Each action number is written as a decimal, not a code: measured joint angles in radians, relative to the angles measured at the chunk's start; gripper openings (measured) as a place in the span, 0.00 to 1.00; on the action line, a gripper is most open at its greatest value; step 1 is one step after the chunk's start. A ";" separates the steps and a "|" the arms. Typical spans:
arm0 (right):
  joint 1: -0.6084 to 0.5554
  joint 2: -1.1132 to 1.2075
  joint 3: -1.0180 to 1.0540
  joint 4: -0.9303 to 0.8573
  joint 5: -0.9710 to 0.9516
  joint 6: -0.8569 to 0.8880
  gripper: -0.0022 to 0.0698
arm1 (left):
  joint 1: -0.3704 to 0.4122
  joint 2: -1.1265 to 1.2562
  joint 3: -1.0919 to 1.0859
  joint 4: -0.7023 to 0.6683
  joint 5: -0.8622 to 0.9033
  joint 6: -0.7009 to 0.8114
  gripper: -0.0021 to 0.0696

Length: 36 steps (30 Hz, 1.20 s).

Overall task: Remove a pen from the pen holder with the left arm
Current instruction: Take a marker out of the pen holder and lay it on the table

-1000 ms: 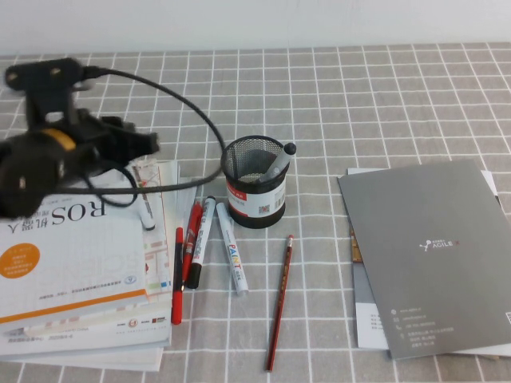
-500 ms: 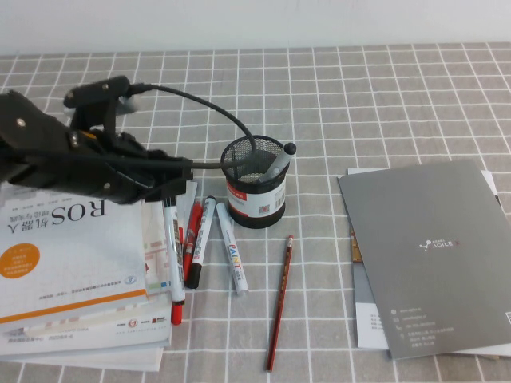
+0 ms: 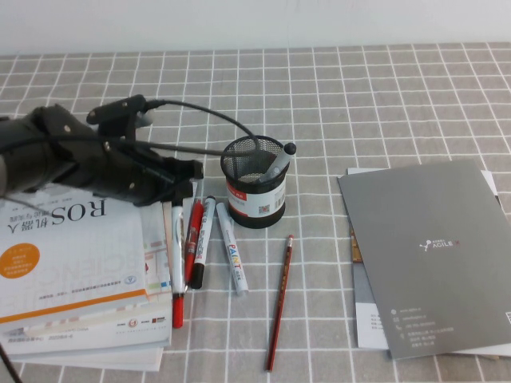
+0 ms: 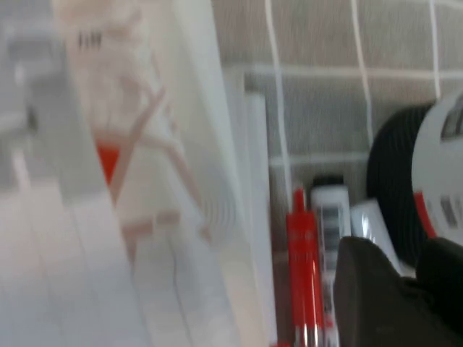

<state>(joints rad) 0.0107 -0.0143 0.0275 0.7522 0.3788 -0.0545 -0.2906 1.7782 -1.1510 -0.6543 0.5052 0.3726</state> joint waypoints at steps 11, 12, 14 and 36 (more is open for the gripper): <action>0.000 0.000 0.000 0.000 0.000 0.000 0.01 | 0.000 0.066 -0.056 0.017 0.006 0.011 0.58; 0.000 0.000 0.000 0.000 0.000 0.000 0.01 | 0.000 0.066 -0.056 0.031 0.008 0.011 0.60; 0.000 0.000 0.000 0.000 0.000 0.000 0.01 | -0.007 0.054 -0.056 0.064 0.012 0.011 0.61; 0.000 0.000 0.000 0.000 0.000 0.000 0.01 | -0.116 -0.771 0.692 0.595 -0.610 -0.388 0.03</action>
<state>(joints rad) 0.0107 -0.0143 0.0275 0.7522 0.3788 -0.0545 -0.4067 1.0073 -0.4590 -0.0592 -0.1051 -0.0154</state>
